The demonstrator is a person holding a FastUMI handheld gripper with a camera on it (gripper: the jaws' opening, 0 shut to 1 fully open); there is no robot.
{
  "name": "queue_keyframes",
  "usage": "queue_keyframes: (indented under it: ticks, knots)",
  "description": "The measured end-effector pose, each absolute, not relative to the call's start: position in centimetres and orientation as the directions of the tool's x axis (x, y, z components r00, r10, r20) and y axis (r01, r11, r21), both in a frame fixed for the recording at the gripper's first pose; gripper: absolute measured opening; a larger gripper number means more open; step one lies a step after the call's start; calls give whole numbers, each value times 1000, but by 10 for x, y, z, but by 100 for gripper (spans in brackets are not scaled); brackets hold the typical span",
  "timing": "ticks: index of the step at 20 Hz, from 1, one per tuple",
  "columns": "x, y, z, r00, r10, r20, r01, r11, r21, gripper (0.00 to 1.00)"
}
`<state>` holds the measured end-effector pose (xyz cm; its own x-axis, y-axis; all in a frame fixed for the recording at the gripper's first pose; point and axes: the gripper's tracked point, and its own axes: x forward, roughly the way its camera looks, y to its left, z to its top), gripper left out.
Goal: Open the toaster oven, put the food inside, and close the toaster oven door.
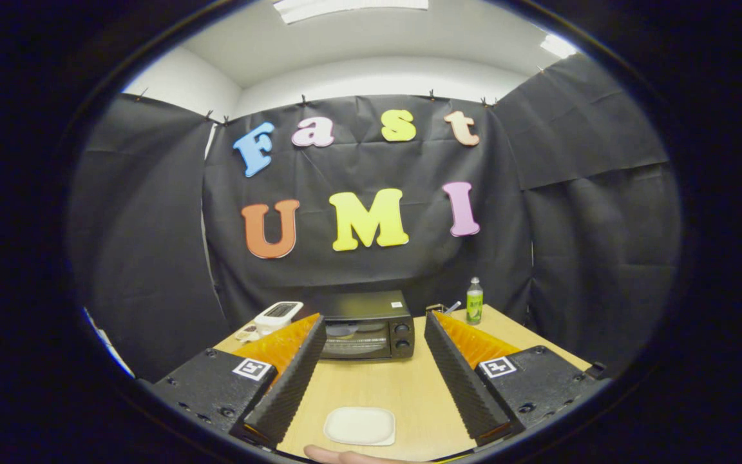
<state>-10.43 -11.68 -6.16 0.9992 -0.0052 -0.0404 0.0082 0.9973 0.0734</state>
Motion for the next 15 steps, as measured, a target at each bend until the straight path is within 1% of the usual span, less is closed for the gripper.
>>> queue_keyframes:
  ticks: [4, 15]
  knots:
    - [-105, -102, -74, 997, 38, -63, -37, 999, 17, 100]
    - [-102, -96, -85, 996, 52, -75, -50, 999, 21, 100]
